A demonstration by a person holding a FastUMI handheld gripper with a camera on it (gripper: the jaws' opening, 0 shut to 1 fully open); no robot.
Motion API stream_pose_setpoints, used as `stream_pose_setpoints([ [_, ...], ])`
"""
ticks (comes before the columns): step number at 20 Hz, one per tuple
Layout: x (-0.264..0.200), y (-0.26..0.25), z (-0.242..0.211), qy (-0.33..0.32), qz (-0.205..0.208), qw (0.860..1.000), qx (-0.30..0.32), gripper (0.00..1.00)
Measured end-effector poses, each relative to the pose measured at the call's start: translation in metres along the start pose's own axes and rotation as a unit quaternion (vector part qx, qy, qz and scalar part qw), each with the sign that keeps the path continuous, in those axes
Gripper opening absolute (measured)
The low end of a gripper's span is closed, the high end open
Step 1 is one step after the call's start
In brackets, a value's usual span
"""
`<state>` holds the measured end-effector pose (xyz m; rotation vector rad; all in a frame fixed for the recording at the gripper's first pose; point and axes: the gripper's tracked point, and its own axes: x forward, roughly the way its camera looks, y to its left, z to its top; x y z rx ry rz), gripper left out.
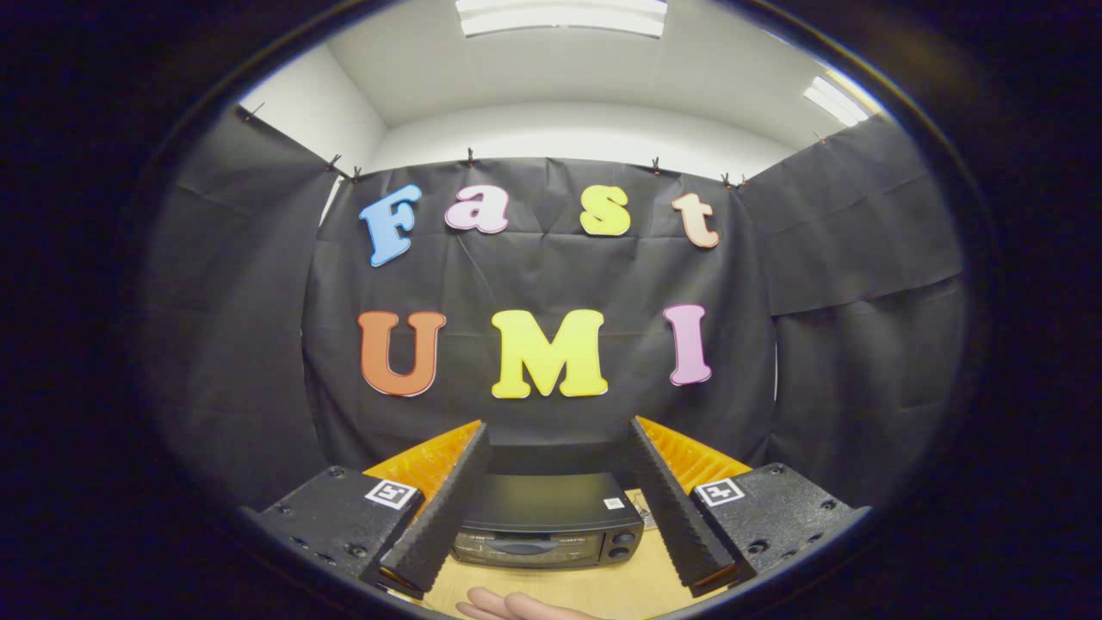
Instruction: Open the toaster oven, put the food inside, and close the toaster oven door.
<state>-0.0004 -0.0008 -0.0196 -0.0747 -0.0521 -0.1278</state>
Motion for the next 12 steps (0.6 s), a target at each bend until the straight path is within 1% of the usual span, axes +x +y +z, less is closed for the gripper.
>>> stream_pose_setpoints([
  [2,0.012,0.003,-0.018,0.016,0.000,1.000,0.001,1.00],
  [4,0.022,0.011,-0.035,0.031,0.011,0.999,0.001,1.00],
  [7,0.045,0.009,-0.065,0.043,0.005,0.999,-0.009,1.00],
  [10,0.070,0.015,-0.112,0.077,0.003,0.997,-0.020,1.00],
  [12,0.087,0.018,-0.149,0.111,0.001,0.993,-0.030,1.00],
])
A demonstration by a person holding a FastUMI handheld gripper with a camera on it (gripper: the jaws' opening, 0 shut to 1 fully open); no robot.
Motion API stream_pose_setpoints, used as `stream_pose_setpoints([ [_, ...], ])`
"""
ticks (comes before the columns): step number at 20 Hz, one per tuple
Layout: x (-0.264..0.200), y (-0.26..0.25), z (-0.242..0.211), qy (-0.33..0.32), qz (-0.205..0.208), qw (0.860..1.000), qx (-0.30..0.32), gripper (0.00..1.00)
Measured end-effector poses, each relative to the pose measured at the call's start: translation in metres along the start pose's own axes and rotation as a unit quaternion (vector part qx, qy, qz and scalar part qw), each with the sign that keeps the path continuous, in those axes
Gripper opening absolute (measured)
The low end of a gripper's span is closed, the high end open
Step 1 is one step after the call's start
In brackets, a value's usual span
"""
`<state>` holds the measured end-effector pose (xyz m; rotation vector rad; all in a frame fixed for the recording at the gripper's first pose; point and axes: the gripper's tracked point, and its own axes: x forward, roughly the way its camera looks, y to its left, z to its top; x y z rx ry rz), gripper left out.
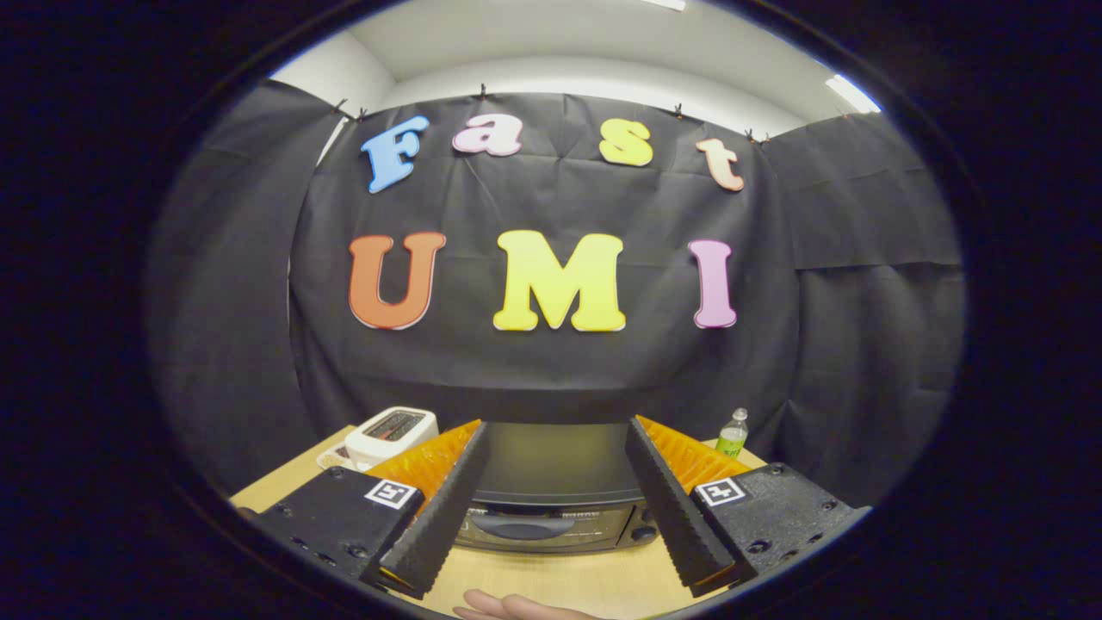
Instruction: Open the toaster oven, put the food inside, and close the toaster oven door.
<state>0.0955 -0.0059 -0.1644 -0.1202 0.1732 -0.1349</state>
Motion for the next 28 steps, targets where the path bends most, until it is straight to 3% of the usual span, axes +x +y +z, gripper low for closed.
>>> stream_pose_setpoints([
  [5,0.050,0.008,-0.084,0.098,-0.006,0.995,0.006,1.00],
  [12,0.073,0.025,-0.119,0.150,0.020,0.988,0.022,1.00],
  [20,0.043,0.025,-0.125,0.163,0.034,0.986,0.019,1.00],
  [28,-0.015,0.019,-0.167,0.167,0.030,0.986,0.000,1.00],
])
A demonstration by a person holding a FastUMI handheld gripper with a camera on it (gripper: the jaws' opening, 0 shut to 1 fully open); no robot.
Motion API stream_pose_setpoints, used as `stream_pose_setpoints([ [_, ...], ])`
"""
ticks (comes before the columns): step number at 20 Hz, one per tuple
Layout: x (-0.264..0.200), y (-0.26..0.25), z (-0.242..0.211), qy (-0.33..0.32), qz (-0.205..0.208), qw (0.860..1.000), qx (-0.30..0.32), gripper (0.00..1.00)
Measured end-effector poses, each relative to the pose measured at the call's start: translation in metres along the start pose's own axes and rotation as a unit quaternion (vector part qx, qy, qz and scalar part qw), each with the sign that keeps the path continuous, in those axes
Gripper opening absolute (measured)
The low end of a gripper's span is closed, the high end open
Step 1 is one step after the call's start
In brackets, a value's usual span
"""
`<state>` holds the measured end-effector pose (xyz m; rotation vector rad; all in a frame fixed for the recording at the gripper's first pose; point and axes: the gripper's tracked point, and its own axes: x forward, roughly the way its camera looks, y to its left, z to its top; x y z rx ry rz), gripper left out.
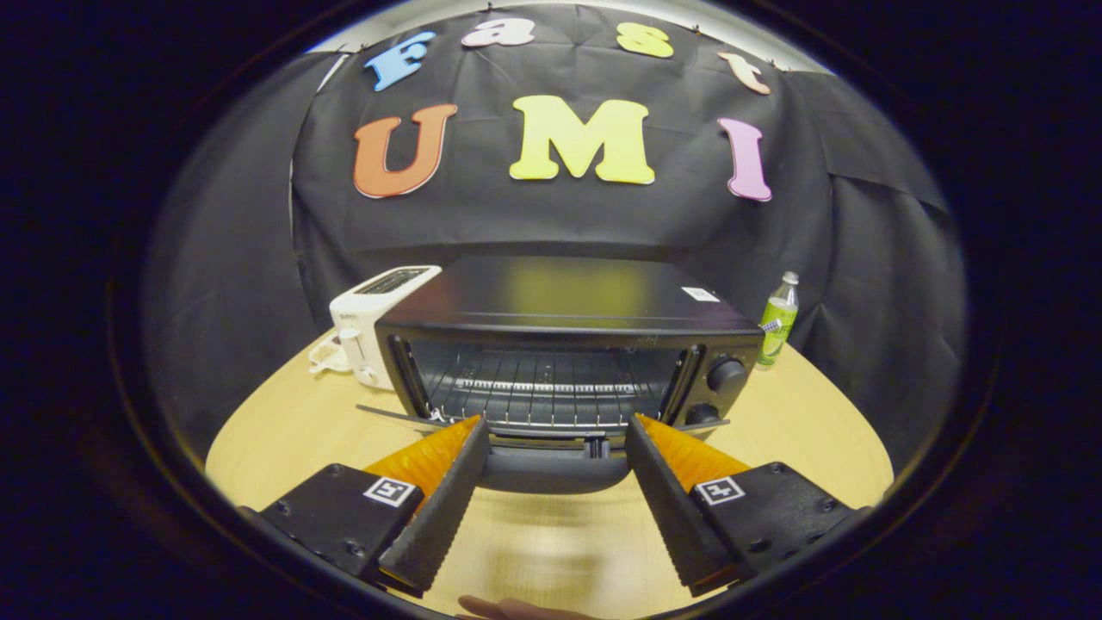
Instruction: Open the toaster oven, put the food inside, and close the toaster oven door.
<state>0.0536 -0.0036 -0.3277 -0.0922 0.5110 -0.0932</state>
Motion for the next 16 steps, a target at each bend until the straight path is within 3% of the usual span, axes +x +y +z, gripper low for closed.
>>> stream_pose_setpoints([
  [6,-0.013,0.001,-0.061,0.018,-0.002,1.000,-0.003,1.00],
  [16,-0.011,0.001,-0.092,0.038,0.010,0.999,0.023,1.00],
])
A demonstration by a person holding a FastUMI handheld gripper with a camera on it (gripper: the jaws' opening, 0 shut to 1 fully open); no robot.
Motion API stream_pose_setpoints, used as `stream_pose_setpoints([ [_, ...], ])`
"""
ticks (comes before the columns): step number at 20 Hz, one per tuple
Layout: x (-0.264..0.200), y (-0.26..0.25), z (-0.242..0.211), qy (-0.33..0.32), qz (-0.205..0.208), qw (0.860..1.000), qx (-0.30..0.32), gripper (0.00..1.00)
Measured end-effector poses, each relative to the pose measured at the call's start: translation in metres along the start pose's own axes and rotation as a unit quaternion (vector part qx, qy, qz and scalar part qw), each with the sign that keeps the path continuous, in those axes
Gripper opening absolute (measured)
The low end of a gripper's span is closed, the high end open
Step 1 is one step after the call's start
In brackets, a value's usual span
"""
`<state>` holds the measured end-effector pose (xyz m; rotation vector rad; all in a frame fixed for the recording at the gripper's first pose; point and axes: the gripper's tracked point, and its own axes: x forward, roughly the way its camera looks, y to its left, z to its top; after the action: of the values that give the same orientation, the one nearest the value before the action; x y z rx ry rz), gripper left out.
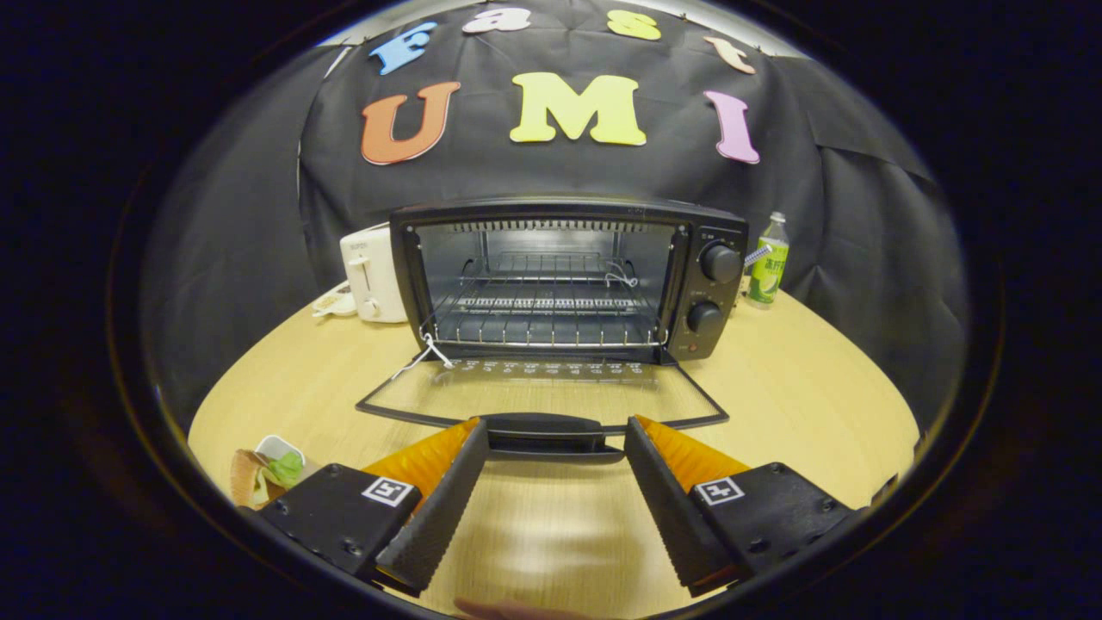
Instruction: Open the toaster oven, put the food inside, and close the toaster oven door.
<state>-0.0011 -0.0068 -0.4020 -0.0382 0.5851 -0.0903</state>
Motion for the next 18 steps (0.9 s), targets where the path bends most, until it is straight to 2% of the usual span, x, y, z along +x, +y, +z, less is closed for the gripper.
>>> stream_pose_setpoints([
  [6,0.004,-0.016,-0.007,0.006,-0.015,1.000,0.020,1.00],
  [9,-0.005,-0.016,-0.008,0.006,-0.006,1.000,0.023,1.00],
  [13,-0.036,-0.020,0.023,-0.029,0.020,0.999,0.019,1.00],
  [16,-0.072,-0.023,0.062,-0.070,0.062,0.995,0.030,1.00],
  [18,-0.094,-0.035,0.090,-0.102,0.074,0.992,0.025,1.00],
])
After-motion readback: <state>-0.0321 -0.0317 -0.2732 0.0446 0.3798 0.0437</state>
